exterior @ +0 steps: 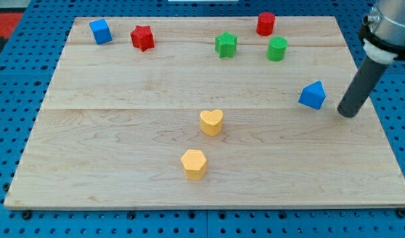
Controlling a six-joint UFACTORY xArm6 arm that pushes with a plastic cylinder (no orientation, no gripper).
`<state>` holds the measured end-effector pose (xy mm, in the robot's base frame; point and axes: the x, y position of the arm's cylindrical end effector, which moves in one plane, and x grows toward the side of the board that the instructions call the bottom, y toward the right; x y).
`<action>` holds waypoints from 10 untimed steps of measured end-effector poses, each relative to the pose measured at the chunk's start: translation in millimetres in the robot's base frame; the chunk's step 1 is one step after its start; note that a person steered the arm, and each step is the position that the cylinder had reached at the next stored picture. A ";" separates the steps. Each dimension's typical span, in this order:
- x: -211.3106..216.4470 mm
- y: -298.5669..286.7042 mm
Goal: Place the triangle below the green star
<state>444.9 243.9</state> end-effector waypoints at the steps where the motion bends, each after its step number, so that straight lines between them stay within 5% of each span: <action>1: -18.6 -13.3; 4: -37.1 -146.9; 5: -72.4 -133.2; 10: -64.9 -186.3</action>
<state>380.1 57.7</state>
